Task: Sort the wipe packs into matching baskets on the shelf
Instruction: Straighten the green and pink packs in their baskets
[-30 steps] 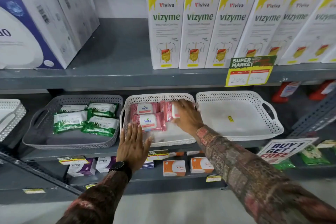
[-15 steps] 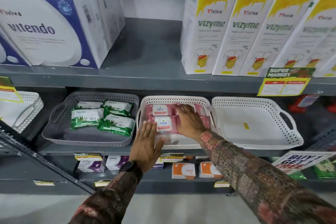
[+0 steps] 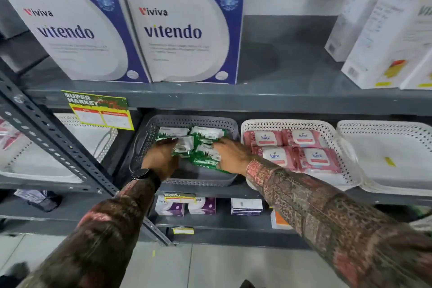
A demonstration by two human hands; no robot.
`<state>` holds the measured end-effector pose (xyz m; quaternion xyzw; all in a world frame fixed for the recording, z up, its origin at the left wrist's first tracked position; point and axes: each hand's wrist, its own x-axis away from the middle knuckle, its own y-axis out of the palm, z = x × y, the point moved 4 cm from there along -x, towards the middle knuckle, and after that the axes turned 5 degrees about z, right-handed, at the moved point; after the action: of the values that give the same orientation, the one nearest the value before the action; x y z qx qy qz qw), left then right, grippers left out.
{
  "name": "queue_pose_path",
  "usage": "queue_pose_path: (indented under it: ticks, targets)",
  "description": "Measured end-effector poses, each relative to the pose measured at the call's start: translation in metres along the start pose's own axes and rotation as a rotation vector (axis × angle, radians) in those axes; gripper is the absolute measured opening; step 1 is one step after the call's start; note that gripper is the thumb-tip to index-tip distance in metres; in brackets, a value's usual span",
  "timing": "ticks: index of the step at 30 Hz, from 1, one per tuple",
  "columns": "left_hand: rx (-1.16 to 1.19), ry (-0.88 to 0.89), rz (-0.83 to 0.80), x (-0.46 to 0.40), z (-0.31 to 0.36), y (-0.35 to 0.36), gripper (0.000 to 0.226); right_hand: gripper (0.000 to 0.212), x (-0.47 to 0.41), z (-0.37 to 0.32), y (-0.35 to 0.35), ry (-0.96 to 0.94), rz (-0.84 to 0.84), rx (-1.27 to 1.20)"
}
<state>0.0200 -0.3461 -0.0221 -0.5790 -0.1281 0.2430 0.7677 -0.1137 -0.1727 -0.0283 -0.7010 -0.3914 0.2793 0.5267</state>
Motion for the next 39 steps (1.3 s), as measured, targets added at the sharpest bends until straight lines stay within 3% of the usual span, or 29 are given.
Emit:
queue_pose_path:
  ticks: [5, 10, 14, 22, 26, 29, 32, 34, 35, 39]
  targets:
    - [-0.227, 0.162, -0.119, -0.036, -0.012, 0.010, 0.084, 0.063, -0.018, -0.002, 0.019, 0.088, -0.088, 0.020]
    - [-0.298, 0.252, -0.055, -0.037, -0.010, 0.016, 0.073, 0.063, -0.022, -0.013, 0.032, 0.110, -0.002, 0.044]
    - [-0.284, 0.295, -0.064, -0.041, -0.018, 0.011, 0.072, 0.065, -0.024, -0.013, 0.036, 0.161, 0.053, 0.001]
    - [-0.219, 0.248, -0.289, -0.047, -0.053, 0.008, 0.080, 0.061, -0.023, -0.024, 0.045, 0.087, 0.016, 0.020]
    - [-0.207, 0.273, -0.307, -0.045, -0.051, 0.010, 0.079, 0.065, -0.018, -0.023, 0.057, 0.061, 0.193, 0.019]
    - [-0.175, 0.254, -0.327, -0.044, -0.057, 0.009, 0.085, 0.067, -0.016, -0.023, 0.059, 0.083, 0.116, 0.009]
    - [-0.020, 0.251, -0.146, -0.052, -0.055, -0.004, 0.065, 0.063, -0.027, -0.025, 0.048, 0.087, 0.146, -0.038]
    - [0.018, 0.232, 0.030, -0.060, -0.048, -0.002, 0.049, 0.074, -0.045, -0.024, 0.044, 0.103, 0.199, 0.007]
    - [-0.002, 0.227, 0.024, -0.064, -0.044, 0.006, 0.051, 0.078, -0.055, -0.024, 0.046, 0.133, 0.193, 0.015]
    - [-0.162, 0.204, -0.215, -0.077, -0.048, 0.062, 0.074, 0.079, -0.079, -0.021, 0.067, 0.226, 0.043, 0.008]
